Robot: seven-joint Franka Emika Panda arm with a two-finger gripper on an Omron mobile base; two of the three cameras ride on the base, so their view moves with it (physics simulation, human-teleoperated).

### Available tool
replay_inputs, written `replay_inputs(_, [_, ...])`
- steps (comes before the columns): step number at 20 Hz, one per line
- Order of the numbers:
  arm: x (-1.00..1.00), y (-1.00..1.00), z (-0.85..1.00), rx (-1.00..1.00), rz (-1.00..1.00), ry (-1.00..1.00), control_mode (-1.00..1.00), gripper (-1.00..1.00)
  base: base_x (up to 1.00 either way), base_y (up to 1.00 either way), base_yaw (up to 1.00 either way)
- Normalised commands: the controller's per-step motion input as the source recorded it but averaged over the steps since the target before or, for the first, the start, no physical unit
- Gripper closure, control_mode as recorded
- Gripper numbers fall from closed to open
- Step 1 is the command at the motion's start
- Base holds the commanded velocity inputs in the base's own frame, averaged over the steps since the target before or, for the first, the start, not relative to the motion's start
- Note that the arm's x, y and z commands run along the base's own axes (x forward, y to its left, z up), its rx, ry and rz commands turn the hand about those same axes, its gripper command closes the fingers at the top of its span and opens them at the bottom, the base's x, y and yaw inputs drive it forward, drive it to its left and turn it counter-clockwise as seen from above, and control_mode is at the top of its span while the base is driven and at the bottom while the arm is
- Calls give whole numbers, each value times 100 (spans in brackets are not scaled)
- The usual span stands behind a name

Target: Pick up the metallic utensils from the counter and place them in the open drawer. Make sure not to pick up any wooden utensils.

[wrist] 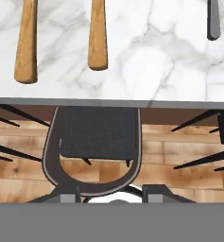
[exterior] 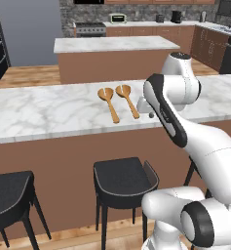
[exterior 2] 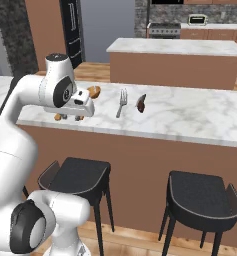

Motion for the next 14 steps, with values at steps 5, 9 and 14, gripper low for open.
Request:
replay_inputs(5, [10,4,9,-2,0,-3,-100,-100,0,0,0])
replay_inputs(9, [25,-21,8,-6,0,-9,-100,-100,0,0,0])
replay_inputs(14, [81,-47,19,-16,-14,-12,-100,-100,0,0,0])
